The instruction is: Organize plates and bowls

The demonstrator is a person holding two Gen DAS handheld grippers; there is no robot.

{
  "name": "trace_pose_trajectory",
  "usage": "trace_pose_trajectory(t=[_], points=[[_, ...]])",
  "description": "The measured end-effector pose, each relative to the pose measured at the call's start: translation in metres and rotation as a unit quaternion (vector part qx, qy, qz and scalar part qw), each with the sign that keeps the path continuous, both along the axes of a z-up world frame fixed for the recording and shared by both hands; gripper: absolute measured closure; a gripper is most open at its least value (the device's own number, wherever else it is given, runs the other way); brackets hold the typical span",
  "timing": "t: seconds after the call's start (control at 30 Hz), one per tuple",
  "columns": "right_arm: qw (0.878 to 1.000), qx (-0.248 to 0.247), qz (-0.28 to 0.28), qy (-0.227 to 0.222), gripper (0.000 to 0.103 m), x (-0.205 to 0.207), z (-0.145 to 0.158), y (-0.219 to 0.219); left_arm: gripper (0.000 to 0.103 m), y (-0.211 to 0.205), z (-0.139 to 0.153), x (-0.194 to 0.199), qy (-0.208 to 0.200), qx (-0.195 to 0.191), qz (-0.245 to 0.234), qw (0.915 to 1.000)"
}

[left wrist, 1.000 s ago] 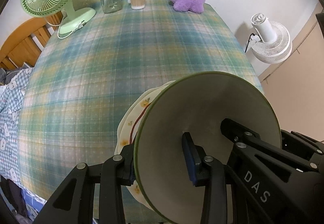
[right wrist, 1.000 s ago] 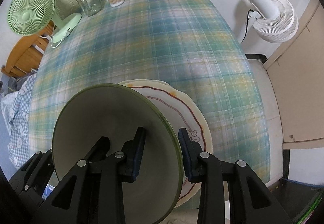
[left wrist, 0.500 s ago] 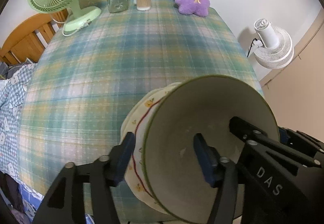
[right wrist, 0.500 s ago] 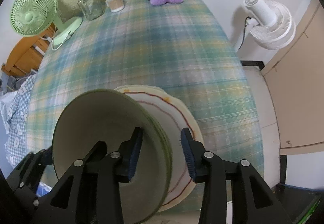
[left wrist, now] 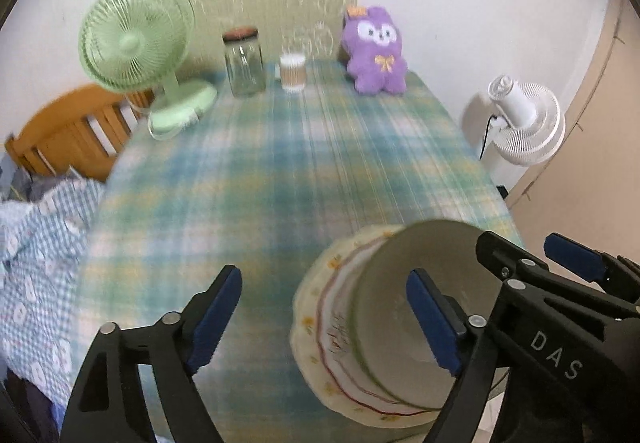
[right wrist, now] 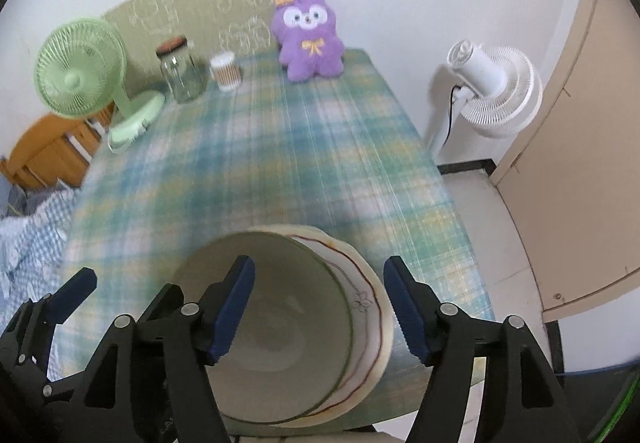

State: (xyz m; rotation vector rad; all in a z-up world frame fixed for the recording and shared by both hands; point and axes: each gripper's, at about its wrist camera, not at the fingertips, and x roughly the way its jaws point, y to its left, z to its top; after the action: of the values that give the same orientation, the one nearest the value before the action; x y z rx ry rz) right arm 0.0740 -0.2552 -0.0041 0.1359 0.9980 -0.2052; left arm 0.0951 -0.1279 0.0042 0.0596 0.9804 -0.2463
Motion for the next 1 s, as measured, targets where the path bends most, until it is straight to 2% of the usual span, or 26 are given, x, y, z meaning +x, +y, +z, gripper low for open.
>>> trace_pose_trajectory(t=[0.17,0.43,0.87,1.0], points=[[0.999,-0.012,-0.003,-0.034,0.024,-0.005,0.023,0.026,0.010,0.029,0.022,-0.001,-0.035,-0.008,-0.002,0.9994],[0.995,-0.036,0.006,-0.088,0.023,-0.021,0.051,0.091,0.007,0.087,0.045,-0.004,-0.075,-0.016,-0.004,0.9970],[0.989,-0.058,-0.021,-0.135,0.023,-0.051,0.057,0.160,0.005,0.174,0.051,-0.016,-0.129,-0.002,-0.002,0.9917],[0.987,-0.062,-0.019,-0.148,0.014,-0.062,0.051,0.171,0.005,0.188,0.045,-0.026,-0.138,-0.009,0.005,0.9903]])
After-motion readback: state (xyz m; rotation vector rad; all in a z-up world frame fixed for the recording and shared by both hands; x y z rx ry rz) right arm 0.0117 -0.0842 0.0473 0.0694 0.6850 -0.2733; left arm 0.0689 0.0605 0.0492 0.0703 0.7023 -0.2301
